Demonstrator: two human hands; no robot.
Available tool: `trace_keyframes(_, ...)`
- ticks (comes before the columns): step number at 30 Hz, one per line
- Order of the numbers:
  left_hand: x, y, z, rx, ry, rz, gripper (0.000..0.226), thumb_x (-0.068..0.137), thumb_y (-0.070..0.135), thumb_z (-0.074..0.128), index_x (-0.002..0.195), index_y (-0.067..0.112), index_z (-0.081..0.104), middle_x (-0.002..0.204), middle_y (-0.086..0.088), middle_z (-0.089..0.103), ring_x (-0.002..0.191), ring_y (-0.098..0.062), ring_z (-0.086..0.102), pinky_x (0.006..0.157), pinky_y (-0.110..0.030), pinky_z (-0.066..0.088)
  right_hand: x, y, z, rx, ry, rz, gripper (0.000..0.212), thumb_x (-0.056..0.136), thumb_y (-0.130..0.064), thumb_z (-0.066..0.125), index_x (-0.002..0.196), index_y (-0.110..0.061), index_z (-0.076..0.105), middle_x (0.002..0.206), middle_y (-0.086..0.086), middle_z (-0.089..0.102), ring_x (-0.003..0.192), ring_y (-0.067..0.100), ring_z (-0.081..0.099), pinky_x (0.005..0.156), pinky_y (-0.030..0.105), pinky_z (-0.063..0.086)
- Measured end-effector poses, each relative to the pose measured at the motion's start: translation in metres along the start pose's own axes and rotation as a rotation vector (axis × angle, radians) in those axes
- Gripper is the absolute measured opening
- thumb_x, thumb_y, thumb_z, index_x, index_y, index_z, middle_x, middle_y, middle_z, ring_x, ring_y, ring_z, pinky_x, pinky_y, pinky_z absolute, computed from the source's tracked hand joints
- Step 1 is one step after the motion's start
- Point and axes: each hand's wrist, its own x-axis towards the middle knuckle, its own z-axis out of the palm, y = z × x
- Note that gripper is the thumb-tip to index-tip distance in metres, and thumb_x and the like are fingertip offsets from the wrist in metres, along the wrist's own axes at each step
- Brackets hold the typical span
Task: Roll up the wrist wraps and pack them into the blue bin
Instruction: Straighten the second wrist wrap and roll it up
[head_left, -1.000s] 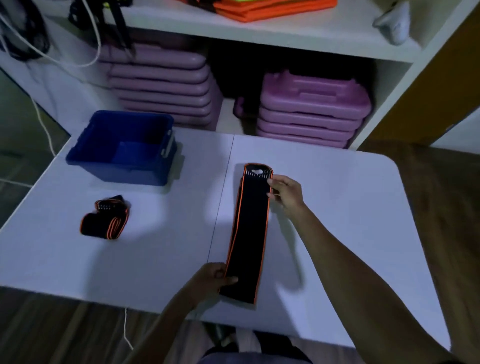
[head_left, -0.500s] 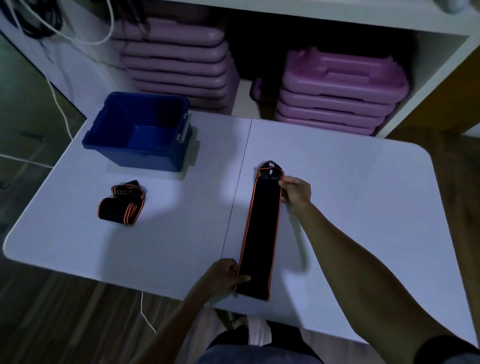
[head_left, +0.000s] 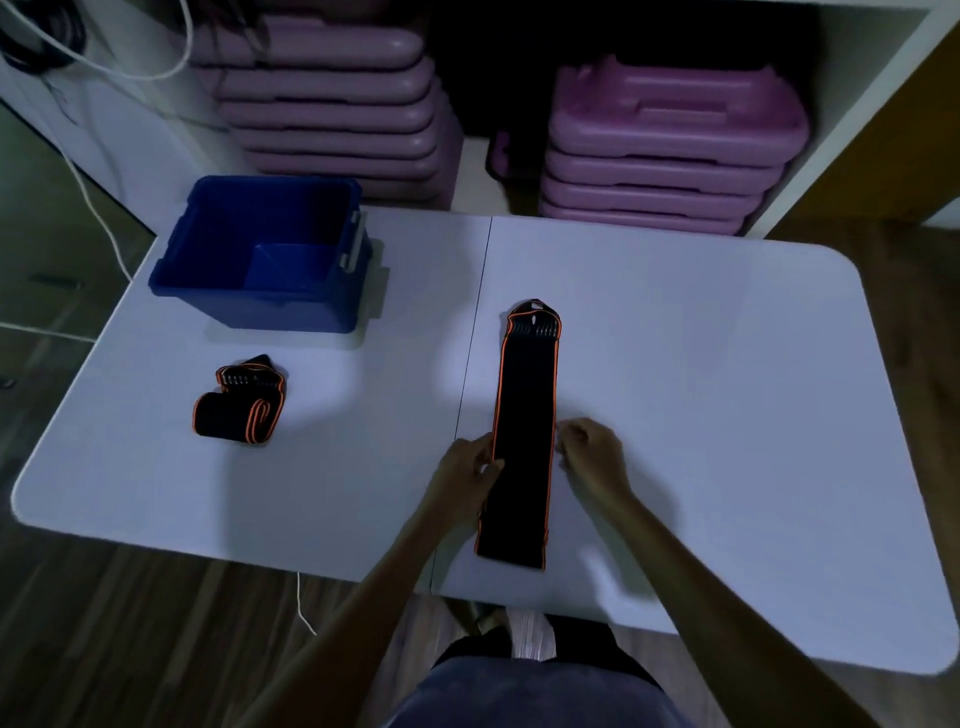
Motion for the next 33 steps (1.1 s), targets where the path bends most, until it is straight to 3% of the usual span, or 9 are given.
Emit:
trace_keyframes(4,0.016,-0.004,0.003,0.077,-0.023,0.101,0.054,0.089,0.006,0.045,0.138,0.027,0.040,0.049,0.002,0.038,0.040,-0.007,0.036,0.043,-0.012,0.030,-0.008,0.004,-0.001,-0.069,-0.178,-0.163,0.041,0.093,-0.017,0.038,0.121,-0.034,0.063,0.100,0.006,0.073,0.092,0.019,0.067,0.079,0.031,0.050)
trace_keyframes(8,0.011,0.008,-0.002,-0.064,-0.001,0.147,0.037,0.091,-0.004,0.041,0.113,0.016,0.063,0.051,0.006,0.035,0.041,-0.006,0.036,0.047,-0.014,0.031,-0.013,0.001,-0.008,0.019,-0.224,-0.216,0.036,0.092,-0.041,0.037,0.104,-0.022,0.065,0.086,0.003,0.067,0.081,0.012,0.062,0.074,0.036,0.049)
trace_keyframes(10,-0.011,0.013,-0.006,-0.059,0.060,0.145,0.031,0.092,-0.005,0.041,0.105,0.008,0.066,0.073,-0.001,0.053,0.065,0.000,0.049,0.064,-0.012,0.043,-0.035,0.004,-0.013,0.006,-0.188,-0.263,0.033,0.088,-0.057,0.043,0.091,-0.028,0.060,0.084,-0.005,0.060,0.079,0.005,0.058,0.072,0.031,0.046)
trace_keyframes(12,-0.038,0.000,-0.007,0.039,0.043,0.233,0.032,0.093,0.010,0.042,0.122,0.008,0.058,0.114,-0.006,0.062,0.103,-0.002,0.052,0.093,-0.017,0.042,-0.064,0.013,-0.022,-0.138,-0.190,-0.379,0.041,0.082,-0.059,0.055,0.113,-0.032,0.057,0.108,-0.016,0.057,0.100,-0.002,0.055,0.084,0.017,0.044)
trace_keyframes(14,-0.062,-0.016,-0.004,0.196,-0.061,0.340,0.047,0.088,0.033,0.048,0.131,0.016,0.050,0.136,-0.002,0.054,0.123,-0.010,0.047,0.102,-0.026,0.039,-0.082,0.028,-0.026,-0.357,-0.278,-0.549,0.064,0.076,-0.061,0.063,0.128,-0.026,0.052,0.123,-0.016,0.051,0.115,-0.001,0.046,0.093,0.014,0.036)
trace_keyframes(19,-0.074,-0.031,0.007,0.339,-0.019,0.484,0.044,0.081,0.043,0.060,0.116,0.016,0.062,0.114,-0.002,0.070,0.106,-0.014,0.063,0.084,-0.028,0.052,-0.091,0.050,-0.016,-0.560,-0.328,-0.717,0.051,0.081,-0.048,0.061,0.122,-0.018,0.056,0.125,0.005,0.063,0.117,0.017,0.055,0.091,0.033,0.049)
trace_keyframes(24,-0.060,-0.027,0.011,0.273,0.086,0.430,0.037,0.087,0.034,0.054,0.117,0.011,0.060,0.098,-0.007,0.073,0.083,-0.021,0.068,0.070,-0.030,0.054,-0.089,0.043,-0.013,-0.460,-0.230,-0.627,0.039,0.090,-0.042,0.049,0.113,-0.013,0.062,0.106,0.004,0.070,0.096,0.017,0.064,0.077,0.024,0.046)
trace_keyframes(28,-0.053,-0.021,0.009,0.274,0.062,0.370,0.060,0.083,0.050,0.051,0.132,0.015,0.047,0.097,-0.007,0.069,0.086,-0.020,0.062,0.074,-0.030,0.049,-0.078,0.034,-0.011,-0.355,-0.187,-0.521,0.032,0.093,-0.034,0.054,0.117,-0.014,0.060,0.105,0.002,0.067,0.092,0.015,0.063,0.076,0.025,0.048)
trace_keyframes(33,-0.035,-0.022,0.012,0.287,0.087,0.370,0.051,0.089,0.044,0.047,0.129,0.014,0.050,0.103,-0.012,0.063,0.096,-0.024,0.056,0.080,-0.035,0.051,-0.065,0.036,-0.002,-0.301,-0.135,-0.424,0.032,0.094,-0.026,0.055,0.123,-0.013,0.057,0.107,0.003,0.062,0.096,0.017,0.061,0.078,0.024,0.045)
